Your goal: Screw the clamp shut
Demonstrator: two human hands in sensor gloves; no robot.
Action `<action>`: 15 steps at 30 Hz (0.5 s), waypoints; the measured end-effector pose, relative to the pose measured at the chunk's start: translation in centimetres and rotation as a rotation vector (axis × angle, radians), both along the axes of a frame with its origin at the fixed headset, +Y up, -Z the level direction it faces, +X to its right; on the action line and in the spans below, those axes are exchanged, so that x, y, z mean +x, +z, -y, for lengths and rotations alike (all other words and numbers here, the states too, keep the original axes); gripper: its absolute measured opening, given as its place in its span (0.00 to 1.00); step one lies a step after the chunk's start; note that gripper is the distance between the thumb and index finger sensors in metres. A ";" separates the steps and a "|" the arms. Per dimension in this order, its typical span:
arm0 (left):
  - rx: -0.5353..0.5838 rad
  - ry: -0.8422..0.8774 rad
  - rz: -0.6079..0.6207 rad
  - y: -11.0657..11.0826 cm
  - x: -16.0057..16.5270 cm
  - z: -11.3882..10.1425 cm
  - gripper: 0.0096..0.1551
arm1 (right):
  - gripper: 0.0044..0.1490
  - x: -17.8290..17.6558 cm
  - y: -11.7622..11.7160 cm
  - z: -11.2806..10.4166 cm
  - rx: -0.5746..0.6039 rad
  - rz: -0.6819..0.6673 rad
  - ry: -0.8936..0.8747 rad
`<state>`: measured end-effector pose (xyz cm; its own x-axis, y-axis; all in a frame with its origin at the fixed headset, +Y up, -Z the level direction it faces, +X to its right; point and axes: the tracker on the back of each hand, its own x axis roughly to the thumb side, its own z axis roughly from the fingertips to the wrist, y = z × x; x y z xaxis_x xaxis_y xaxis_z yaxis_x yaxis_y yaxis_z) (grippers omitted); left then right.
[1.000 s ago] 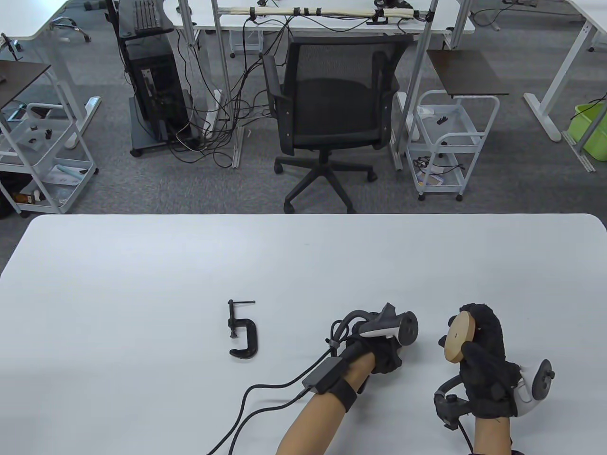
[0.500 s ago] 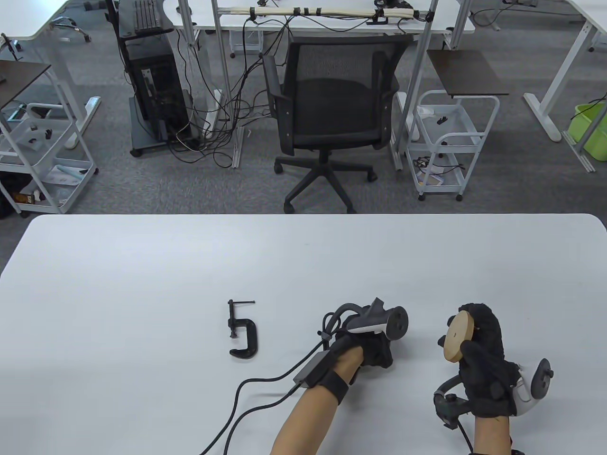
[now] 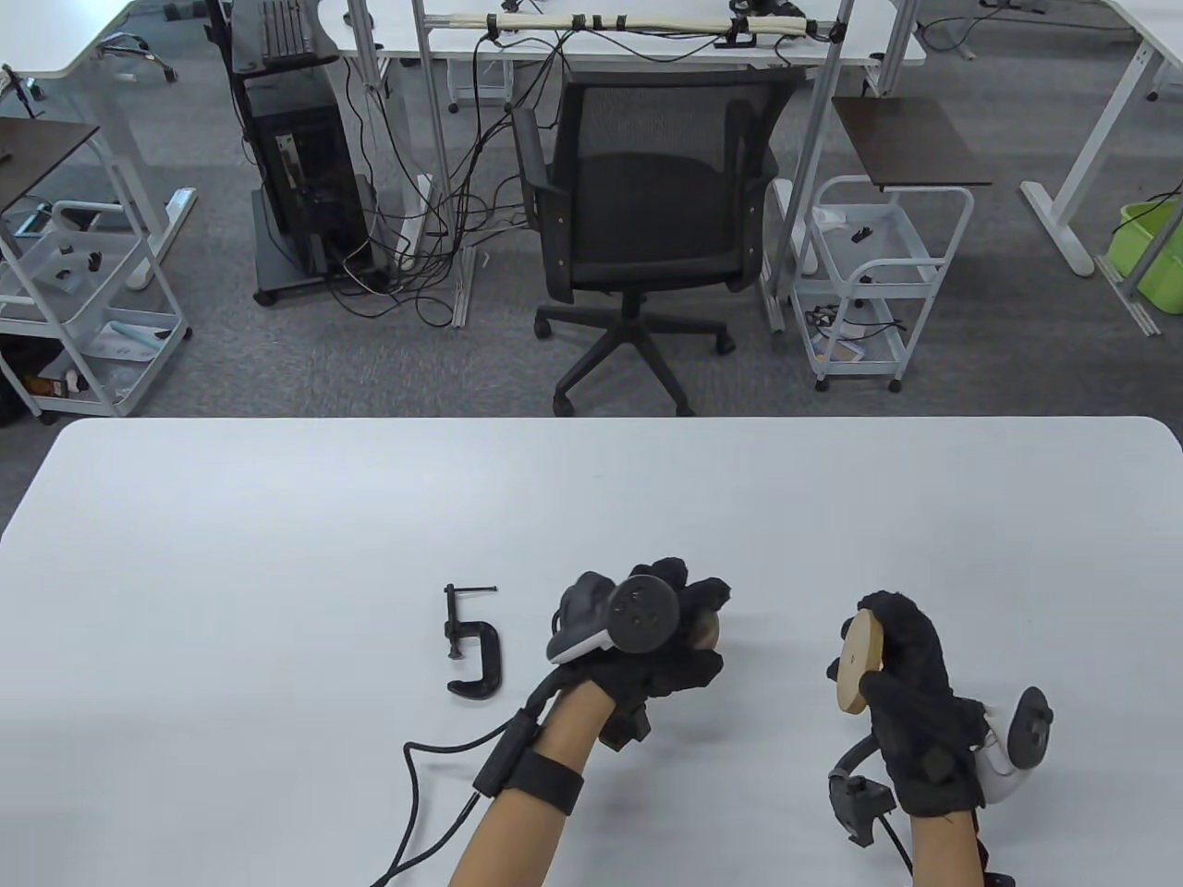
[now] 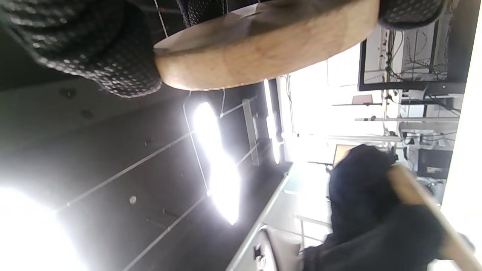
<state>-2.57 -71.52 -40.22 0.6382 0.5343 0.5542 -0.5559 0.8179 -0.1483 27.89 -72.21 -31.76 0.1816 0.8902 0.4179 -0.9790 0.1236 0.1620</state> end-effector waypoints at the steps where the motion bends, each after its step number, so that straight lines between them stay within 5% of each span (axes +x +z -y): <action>1: -0.008 0.026 -0.002 0.3 -0.8 -0.2 0.51 | 0.55 -0.3 0.0 0.0 0.000 -0.006 0.004; 7: 0.040 0.122 -0.048 3.1 -6.2 -1.2 0.52 | 0.55 -2.3 -0.3 0.2 -0.017 -0.048 0.050; 15: 0.016 0.496 -0.094 6.0 -11.6 0.1 0.53 | 0.55 -5.3 -1.1 1.0 -0.060 -0.101 0.073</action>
<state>-14.20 -71.65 -34.21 0.3572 0.7779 0.5170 -0.8886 0.4535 -0.0684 22.62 -73.17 -32.90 0.1541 0.9256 0.3458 -0.9647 0.0654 0.2550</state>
